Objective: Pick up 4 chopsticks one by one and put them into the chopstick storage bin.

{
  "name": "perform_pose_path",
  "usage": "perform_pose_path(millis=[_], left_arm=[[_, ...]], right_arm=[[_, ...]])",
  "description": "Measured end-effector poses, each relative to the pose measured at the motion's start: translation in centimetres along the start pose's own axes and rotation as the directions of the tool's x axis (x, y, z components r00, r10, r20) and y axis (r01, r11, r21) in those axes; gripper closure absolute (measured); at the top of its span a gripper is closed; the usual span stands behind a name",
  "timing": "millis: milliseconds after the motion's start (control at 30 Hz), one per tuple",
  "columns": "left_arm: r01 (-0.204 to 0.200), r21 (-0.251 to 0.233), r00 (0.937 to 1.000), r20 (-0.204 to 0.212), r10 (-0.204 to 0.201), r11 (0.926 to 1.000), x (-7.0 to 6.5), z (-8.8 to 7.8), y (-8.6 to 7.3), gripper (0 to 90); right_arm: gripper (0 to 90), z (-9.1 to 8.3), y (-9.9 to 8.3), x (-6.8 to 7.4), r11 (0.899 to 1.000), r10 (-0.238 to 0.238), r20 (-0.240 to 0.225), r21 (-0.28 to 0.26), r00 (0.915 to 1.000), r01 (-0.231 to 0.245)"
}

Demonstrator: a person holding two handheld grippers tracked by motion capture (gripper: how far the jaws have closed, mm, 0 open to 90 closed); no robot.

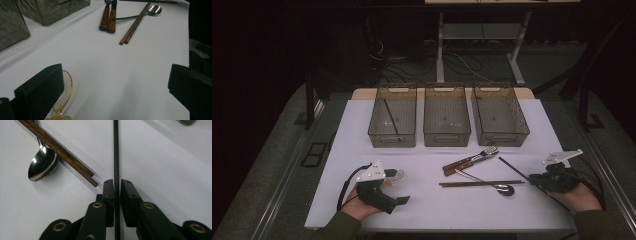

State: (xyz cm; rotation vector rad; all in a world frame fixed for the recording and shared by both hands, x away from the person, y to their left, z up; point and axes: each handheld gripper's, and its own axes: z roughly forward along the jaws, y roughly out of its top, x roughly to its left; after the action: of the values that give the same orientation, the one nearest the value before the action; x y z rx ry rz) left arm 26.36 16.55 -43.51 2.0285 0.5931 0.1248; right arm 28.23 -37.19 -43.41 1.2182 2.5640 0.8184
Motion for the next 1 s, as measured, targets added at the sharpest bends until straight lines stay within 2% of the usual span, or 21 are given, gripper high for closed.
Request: perform_pose_path(millis=[100, 300, 767, 1000], left_arm=[[0.000, 0.000, 1.0000, 0.000, 0.000, 1.0000, 0.00, 0.00, 0.00, 0.0], [-0.001, -0.001, 1.0000, 0.001, 0.001, 1.0000, -0.03, 0.05, 0.00, 0.0], [-0.002, 0.000, 1.0000, 0.002, 0.002, 1.0000, -0.03, 0.04, 0.02, 0.0], [-0.002, -0.001, 1.0000, 0.002, 0.002, 1.0000, -0.03, 0.06, 0.02, 0.0]], right_arm=[[81.3, 0.23, -0.02, 0.05, 1.000, -0.009, 0.011, 0.015, 0.9999, 0.009], [83.1, 0.32, -0.22, 0.06, 1.000, -0.029, 0.011, 0.004, 0.9995, 0.029], [85.6, 0.21, -0.28, -0.55, 1.000, 0.012, -0.033, -0.003, 0.9994, -0.013], [85.6, -0.25, -0.09, -0.64, 0.999, 0.017, -0.051, -0.033, 0.9985, -0.019]])
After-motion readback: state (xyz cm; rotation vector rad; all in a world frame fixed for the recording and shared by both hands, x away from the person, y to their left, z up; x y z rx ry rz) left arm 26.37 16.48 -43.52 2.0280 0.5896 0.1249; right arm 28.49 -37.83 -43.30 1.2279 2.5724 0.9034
